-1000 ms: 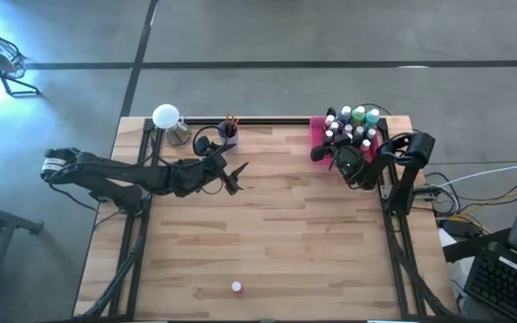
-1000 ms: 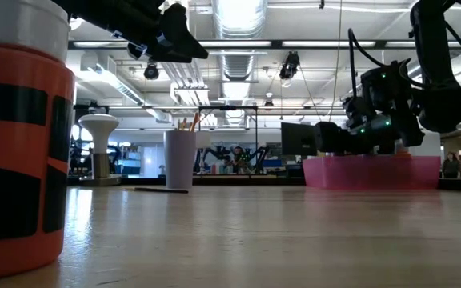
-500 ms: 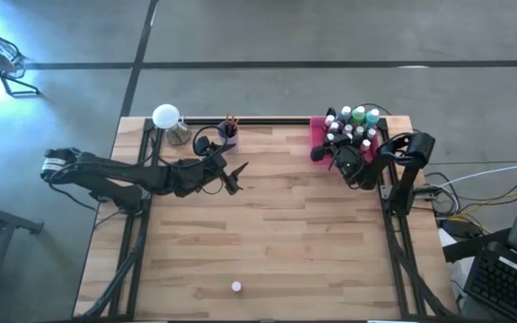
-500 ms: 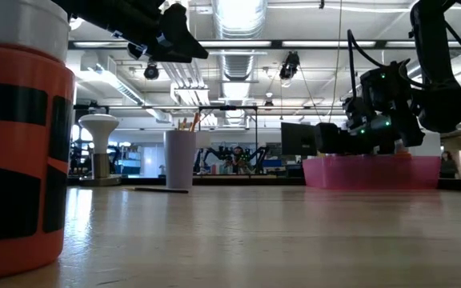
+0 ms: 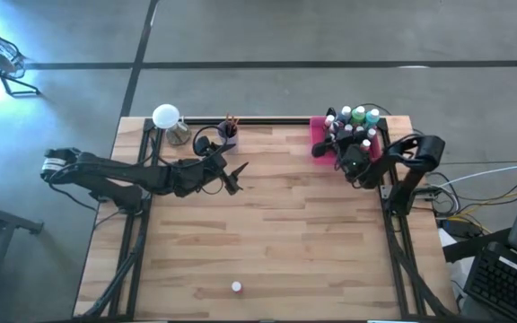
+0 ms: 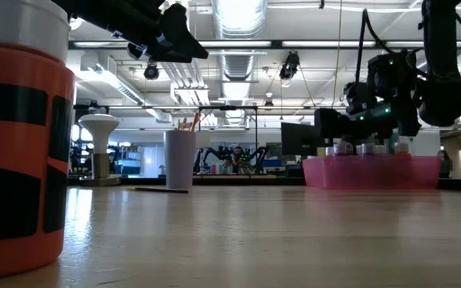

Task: Pick & Place Paint Supplies
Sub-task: Put the gold black paint brush into the purple cup

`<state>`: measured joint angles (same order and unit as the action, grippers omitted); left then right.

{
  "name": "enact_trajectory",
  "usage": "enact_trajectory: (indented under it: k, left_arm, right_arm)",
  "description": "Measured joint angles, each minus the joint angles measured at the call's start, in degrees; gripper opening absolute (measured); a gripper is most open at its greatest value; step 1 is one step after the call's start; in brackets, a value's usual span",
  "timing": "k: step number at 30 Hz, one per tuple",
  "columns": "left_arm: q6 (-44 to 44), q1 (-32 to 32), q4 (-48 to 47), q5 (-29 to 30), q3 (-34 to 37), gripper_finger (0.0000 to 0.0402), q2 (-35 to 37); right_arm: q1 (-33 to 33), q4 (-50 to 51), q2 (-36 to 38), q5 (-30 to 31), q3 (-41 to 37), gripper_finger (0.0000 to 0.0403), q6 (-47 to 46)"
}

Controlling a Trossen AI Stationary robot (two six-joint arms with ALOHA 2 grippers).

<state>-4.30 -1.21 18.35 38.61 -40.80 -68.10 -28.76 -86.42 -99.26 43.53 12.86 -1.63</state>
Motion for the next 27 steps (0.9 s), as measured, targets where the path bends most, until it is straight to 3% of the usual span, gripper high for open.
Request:
enact_trajectory:
  k: [6, 9, 18, 24, 27]
  left_arm:
    - [-0.3, 0.0, 0.0, 0.2, 0.0, 0.0326, 0.0]
    - [-2.7, 0.2, -1.7, 3.9, 0.0, 0.0326, -0.7]
    - [-2.8, 0.2, -4.7, 5.4, 0.1, 0.0326, -0.6]
    - [-2.8, 0.2, -4.8, 5.4, 0.1, 0.0326, -0.6]
    - [-2.8, 0.2, -4.8, 5.4, 0.1, 0.0326, -0.6]
  right_arm:
    - [0.4, 0.0, 7.2, -0.6, -0.1, 0.0115, 0.5]
    - [0.8, 0.0, 12.2, -3.7, 0.0, 0.0102, -0.9]
    - [1.1, 0.9, 23.6, -26.2, 0.3, 0.0065, -2.6]
    - [1.2, 4.0, 27.6, -43.2, 0.4, 0.0047, -10.6]
    - [1.2, 7.3, 28.8, -54.7, 0.5, 0.0042, -15.5]
